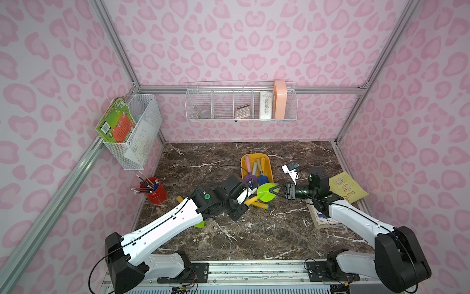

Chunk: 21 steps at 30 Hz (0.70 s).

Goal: Put the shovel into the storage box
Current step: Adjust the shovel.

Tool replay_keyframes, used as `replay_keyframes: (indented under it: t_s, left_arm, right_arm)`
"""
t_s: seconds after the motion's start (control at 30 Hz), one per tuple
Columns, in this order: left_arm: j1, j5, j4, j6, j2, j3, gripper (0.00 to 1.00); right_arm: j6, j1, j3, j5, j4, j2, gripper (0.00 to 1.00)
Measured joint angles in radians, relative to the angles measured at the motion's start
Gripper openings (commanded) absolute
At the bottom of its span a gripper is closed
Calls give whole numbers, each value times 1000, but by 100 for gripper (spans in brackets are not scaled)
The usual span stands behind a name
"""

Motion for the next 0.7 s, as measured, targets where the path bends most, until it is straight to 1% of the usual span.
replay_keyframes:
  t_s: [0.07,0.1,0.23,0.33,0.53,0.57,0.7]
  left_arm:
    - [5,-46,20,-31,-4,-3,64]
    - [6,-64,33,-44,-10,-8,67]
    - [26,-146,75,-120,-41,-27,68]
    - [33,-175,118,-178,-58,-57,69]
    - [35,-180,211,-314,-41,-130,73]
    - [37,-180,225,-333,-34,-139,76]
    - [37,-175,320,-425,-16,-185,80]
  right_arm:
    - [60,-16,-32,23,71,-10,0]
    - [92,-23,-50,42,108,-14,0]
    - [200,-43,-107,133,219,-32,0]
    - [278,-48,-144,212,295,-38,0]
    - [400,-45,-187,380,402,-45,0]
    - [404,-43,-188,404,415,-48,0]
    - [431,-32,-196,470,454,-59,0]
